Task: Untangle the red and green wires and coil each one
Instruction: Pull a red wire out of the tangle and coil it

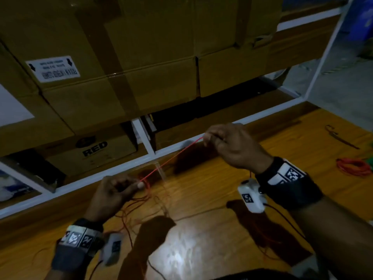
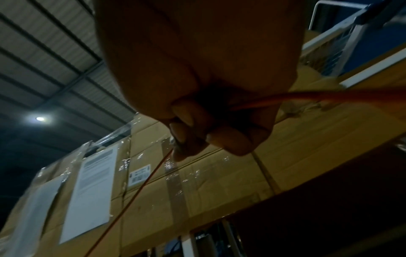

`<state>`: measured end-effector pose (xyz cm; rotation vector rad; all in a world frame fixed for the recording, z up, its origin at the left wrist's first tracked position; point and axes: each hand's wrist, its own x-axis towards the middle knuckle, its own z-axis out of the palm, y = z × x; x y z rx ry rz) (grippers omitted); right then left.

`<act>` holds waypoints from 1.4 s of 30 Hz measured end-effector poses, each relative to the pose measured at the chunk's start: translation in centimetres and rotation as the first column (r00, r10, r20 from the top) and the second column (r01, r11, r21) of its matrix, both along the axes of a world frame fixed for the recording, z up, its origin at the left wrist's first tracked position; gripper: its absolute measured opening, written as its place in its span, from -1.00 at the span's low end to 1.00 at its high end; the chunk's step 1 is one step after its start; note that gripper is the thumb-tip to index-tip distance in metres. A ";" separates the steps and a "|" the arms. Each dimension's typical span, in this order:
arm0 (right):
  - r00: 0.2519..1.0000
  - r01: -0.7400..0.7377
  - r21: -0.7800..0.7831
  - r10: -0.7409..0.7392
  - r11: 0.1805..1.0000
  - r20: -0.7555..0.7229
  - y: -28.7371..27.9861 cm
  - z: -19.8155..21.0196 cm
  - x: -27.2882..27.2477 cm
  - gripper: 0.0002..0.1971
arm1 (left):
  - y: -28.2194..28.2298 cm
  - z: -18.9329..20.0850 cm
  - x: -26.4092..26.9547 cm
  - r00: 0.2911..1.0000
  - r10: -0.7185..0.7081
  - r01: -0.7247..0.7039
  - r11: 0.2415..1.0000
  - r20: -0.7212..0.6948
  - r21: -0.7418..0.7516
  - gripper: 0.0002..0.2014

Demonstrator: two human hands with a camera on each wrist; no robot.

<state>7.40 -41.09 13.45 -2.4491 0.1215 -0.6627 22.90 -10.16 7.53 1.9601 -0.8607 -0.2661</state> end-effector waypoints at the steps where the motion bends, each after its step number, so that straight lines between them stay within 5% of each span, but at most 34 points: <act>1: 0.999 0.022 0.001 -0.023 1.000 0.038 -0.6 0.0 0.0 -0.73 | 0.2 -0.1 0.4 0.999 0.033 -0.034 0.999 0.023 0.025 -0.88; 4: 0.988 0.141 0.065 -0.145 0.988 0.055 -2.3 -0.6 0.0 -0.77 | 0.3 -0.9 1.4 0.992 0.109 -0.114 0.989 0.056 0.099 -0.82; 6: 0.955 0.266 -0.053 -0.270 0.963 -0.122 -2.4 -1.2 0.1 -0.79 | -0.5 -1.1 1.3 0.987 0.142 -0.149 0.982 0.069 0.117 -0.81; 8: 0.885 0.281 -0.236 -0.346 0.930 -0.310 -0.9 -1.8 0.1 -0.35 | -2.0 -1.3 0.3 0.989 0.090 -0.104 0.988 0.121 0.115 -0.77; 10: 0.899 0.188 -0.257 -0.271 0.948 -0.343 2.0 -1.7 0.4 -0.16 | -4.2 -1.1 -1.5 0.981 -0.012 -0.019 0.988 0.196 0.154 -0.81; 14: 0.928 -0.085 -0.258 -0.018 0.962 -0.373 7.0 -4.2 2.0 -0.61 | -6.7 -1.6 -2.9 0.966 -0.070 0.044 0.993 0.248 0.108 -0.85; 17: 0.933 -0.139 -0.136 0.083 0.981 -0.350 7.1 -5.8 2.4 -0.86 | -6.3 -1.6 -3.2 0.960 -0.119 0.097 0.990 0.254 0.097 -0.81; 20: 0.945 -0.144 -0.196 0.076 0.970 -0.320 5.8 -4.5 1.9 -0.89 | -5.4 -2.1 -3.6 0.973 -0.145 0.124 0.985 0.180 0.119 -0.78; 22: 0.967 -0.138 -0.235 0.080 0.962 -0.241 5.0 -2.7 1.3 -0.90 | -5.2 -2.7 -3.2 0.980 -0.082 0.060 0.990 0.181 0.124 -0.94; 25: 0.999 -0.022 -0.147 0.015 0.989 -0.049 2.9 0.3 0.2 -0.89 | -4.4 -4.0 -2.2 0.979 -0.053 0.020 0.986 0.199 0.165 -0.79; 27: 0.995 0.069 -0.093 -0.062 0.993 0.079 0.6 2.2 -0.8 -0.85 | -3.6 -4.9 -2.0 0.993 -0.023 0.002 0.984 0.117 0.178 -0.93; 29: 0.977 0.140 -0.064 -0.127 0.988 0.172 -1.4 3.2 -1.7 -0.87 | -2.6 -5.9 -1.7 0.997 0.058 -0.064 0.989 0.051 0.137 -0.85; 36: 0.994 0.105 -0.009 -0.105 0.994 0.008 -0.8 -1.5 -1.7 -0.89 | -3.6 -3.0 -2.3 0.989 0.121 -0.116 0.992 0.084 -0.058 -0.70; 39: 1.000 0.007 0.005 -0.007 1.000 -0.004 1.1 -2.7 -0.9 -0.82 | -5.5 -0.6 -3.5 0.997 0.020 -0.007 0.984 0.069 -0.180 -0.72; 42: 0.996 -0.077 -0.041 0.075 0.996 -0.046 2.2 -2.9 0.4 -0.93 | -7.1 0.2 -5.0 0.987 -0.156 0.154 0.986 -0.035 -0.066 -0.71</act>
